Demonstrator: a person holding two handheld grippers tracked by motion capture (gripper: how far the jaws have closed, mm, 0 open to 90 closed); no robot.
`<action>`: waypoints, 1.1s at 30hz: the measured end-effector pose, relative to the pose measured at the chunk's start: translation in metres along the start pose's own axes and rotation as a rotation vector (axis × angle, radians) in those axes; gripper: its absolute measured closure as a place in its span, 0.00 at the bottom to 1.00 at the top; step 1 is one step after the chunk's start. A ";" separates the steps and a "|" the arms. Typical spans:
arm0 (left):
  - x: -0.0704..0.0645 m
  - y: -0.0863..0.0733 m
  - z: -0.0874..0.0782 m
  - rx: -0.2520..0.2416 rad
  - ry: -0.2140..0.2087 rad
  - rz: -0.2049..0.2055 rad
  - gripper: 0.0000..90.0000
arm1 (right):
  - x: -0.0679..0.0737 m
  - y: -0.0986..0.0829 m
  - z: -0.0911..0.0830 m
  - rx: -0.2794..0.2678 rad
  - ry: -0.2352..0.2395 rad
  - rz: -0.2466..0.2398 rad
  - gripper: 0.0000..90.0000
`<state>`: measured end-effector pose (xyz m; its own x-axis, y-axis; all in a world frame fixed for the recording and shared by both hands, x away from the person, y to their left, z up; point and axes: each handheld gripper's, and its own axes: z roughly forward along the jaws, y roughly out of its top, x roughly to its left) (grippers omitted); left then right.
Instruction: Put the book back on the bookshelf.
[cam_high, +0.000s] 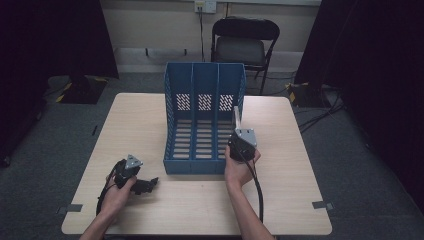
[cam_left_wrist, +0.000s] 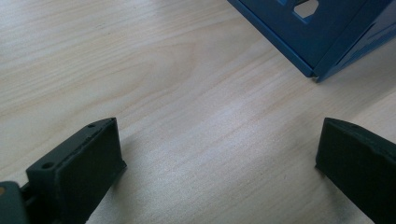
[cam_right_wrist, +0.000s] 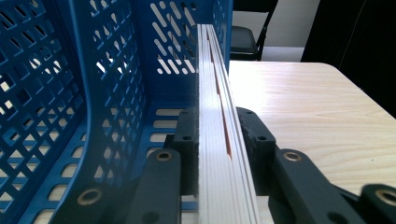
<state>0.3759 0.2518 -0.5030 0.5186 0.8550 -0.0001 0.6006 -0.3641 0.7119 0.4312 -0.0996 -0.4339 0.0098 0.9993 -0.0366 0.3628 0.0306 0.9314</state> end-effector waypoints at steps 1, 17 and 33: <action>0.000 0.000 0.000 -0.003 0.000 -0.004 0.00 | 0.000 0.000 0.000 0.002 0.005 -0.001 0.78; 0.000 0.000 0.000 0.002 0.001 0.001 0.00 | -0.006 0.001 0.002 0.042 0.082 0.020 0.52; 0.000 0.000 0.000 0.001 -0.003 0.000 0.00 | -0.013 0.001 -0.010 0.092 0.262 0.075 0.24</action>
<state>0.3762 0.2519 -0.5028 0.5204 0.8539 -0.0023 0.6010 -0.3644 0.7114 0.4226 -0.1122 -0.4289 -0.1970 0.9707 0.1376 0.4536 -0.0342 0.8906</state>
